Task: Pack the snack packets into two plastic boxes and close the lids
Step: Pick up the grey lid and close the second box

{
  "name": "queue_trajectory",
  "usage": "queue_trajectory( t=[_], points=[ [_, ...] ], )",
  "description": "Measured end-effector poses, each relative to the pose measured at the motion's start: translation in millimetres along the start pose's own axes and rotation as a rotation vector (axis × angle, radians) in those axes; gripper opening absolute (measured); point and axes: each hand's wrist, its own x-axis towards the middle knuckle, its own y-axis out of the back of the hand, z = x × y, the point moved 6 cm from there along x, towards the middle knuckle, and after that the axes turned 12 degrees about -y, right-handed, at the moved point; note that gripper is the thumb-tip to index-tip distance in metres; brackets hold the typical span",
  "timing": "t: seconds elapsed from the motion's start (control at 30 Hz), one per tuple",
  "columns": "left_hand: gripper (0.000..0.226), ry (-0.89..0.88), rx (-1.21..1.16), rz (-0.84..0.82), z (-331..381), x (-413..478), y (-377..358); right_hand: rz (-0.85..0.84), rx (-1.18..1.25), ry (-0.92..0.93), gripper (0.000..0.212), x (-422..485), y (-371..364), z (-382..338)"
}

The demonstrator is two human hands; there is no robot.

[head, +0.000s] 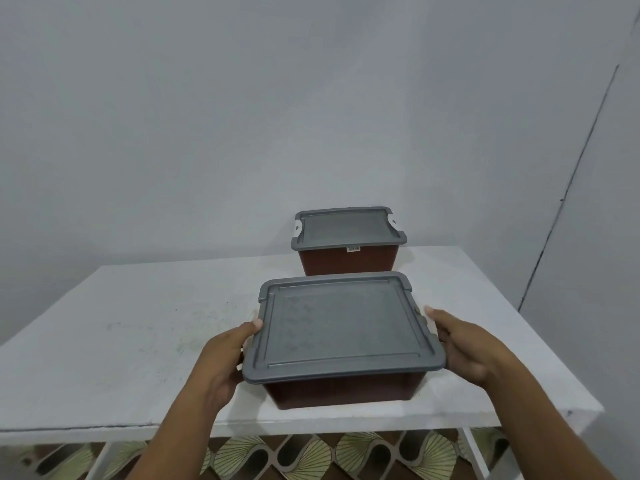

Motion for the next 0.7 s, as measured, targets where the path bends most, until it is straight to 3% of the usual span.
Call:
queue_trajectory(
  t=[0.1, 0.23, 0.37, 0.47, 0.7],
  points=[
    [0.035, 0.059, -0.119, -0.014, -6.3, 0.4, 1.3, -0.074, 0.144, -0.063, 0.045, 1.1, 5.7, 5.9],
    [0.031, 0.151, -0.304, -0.041, -14.8, 1.3, 3.8, -0.133, 0.249, -0.087, 0.028, -0.1, 0.7, 13.4],
    [0.037, 0.154, -0.338, -0.079, -14.1, -3.3, -2.3, -0.177, 0.303, -0.118, 0.034, -0.3, -7.9, 16.3],
    [0.042, 0.161, -0.359, -0.098, -13.0, -5.5, -6.0, -0.167, 0.286, -0.116, 0.042, 2.2, -11.2, 13.7],
    [0.03, 0.17, -0.392, -0.125, -17.6, -4.6, -12.1, 0.009, -0.017, 0.001, 0.03, -6.8, -23.3, -13.4]
  ],
)
